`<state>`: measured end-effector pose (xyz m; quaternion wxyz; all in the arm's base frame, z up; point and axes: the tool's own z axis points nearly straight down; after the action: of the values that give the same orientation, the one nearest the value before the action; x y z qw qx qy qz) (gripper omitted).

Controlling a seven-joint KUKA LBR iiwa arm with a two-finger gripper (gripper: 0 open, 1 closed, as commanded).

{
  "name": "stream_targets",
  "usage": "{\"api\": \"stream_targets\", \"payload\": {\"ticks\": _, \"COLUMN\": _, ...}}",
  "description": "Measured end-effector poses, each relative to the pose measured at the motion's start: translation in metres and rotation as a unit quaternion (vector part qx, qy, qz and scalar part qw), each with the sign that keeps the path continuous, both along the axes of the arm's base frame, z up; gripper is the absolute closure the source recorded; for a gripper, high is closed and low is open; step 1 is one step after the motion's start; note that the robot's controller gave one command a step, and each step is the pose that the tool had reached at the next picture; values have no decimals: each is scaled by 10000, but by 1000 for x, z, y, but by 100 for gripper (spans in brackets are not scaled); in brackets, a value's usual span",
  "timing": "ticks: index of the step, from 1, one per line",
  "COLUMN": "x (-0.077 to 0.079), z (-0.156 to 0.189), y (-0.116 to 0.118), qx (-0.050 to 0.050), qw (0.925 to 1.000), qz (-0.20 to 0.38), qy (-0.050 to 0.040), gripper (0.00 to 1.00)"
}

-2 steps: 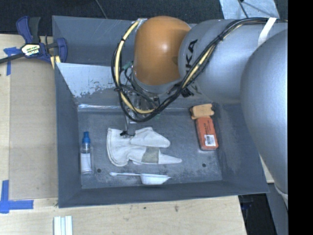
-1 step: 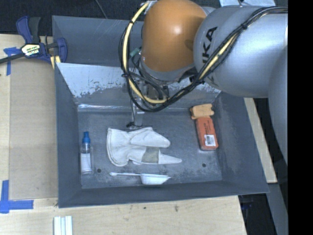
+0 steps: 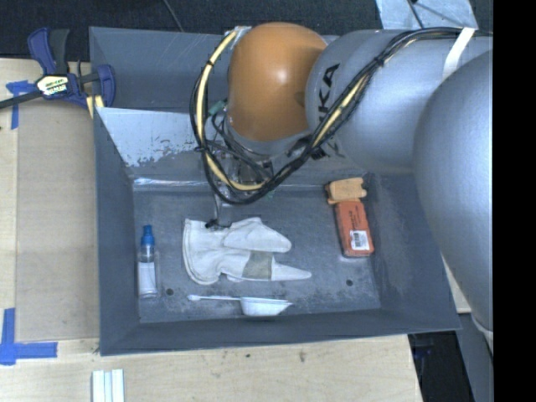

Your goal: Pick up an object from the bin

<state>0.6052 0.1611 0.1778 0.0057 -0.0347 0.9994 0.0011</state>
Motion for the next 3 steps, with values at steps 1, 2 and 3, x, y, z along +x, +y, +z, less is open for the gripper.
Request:
{"api": "stream_targets", "payload": {"ticks": 1, "x": 5, "z": -49, "y": -35, "qx": -8, "qw": 9993, "qz": 370, "qy": 41, "gripper": 0}}
{"api": "stream_targets", "payload": {"ticks": 2, "x": 4, "z": -83, "y": -29, "qx": -22, "qw": 9998, "qz": -208, "qy": 39, "gripper": 0}}
{"api": "stream_targets", "payload": {"ticks": 3, "x": -16, "z": -105, "y": -7, "qx": -8, "qw": 10000, "qz": 10, "qy": 40, "gripper": 0}}
